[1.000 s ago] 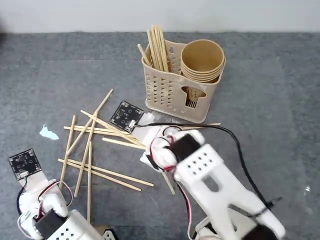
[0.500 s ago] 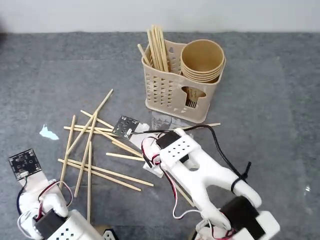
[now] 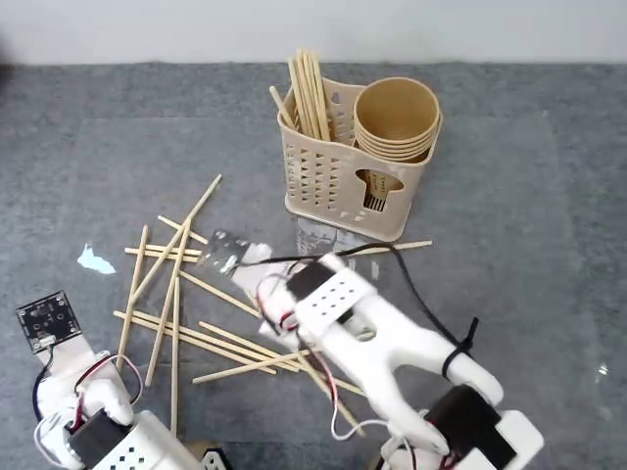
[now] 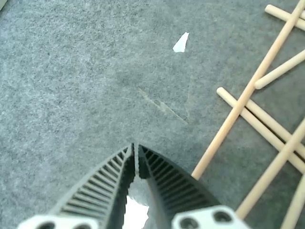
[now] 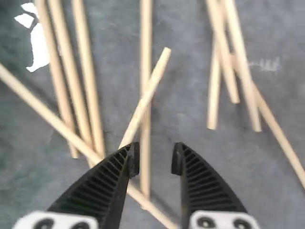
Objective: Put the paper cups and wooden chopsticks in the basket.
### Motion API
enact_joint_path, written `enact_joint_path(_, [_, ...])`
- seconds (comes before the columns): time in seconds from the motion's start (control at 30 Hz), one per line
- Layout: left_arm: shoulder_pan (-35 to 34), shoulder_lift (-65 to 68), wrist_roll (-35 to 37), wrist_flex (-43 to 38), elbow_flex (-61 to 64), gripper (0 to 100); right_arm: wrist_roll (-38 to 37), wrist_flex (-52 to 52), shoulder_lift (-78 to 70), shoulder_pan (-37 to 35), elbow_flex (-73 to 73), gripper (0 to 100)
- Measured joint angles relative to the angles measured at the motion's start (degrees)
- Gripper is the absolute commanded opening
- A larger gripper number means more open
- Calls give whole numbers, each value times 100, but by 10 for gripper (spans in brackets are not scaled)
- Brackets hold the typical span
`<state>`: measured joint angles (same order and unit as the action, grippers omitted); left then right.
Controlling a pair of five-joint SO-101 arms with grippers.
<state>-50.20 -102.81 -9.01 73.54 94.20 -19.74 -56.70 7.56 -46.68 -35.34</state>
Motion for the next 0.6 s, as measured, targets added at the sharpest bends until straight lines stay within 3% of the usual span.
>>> enact_joint_path(0.27, [0, 0, 9, 0, 53, 15, 396, -176, -18, -264, 26, 201])
enact_joint_path(0.6, [0, 0, 9, 0, 53, 15, 607, -229, -1099, -308, 642, 202])
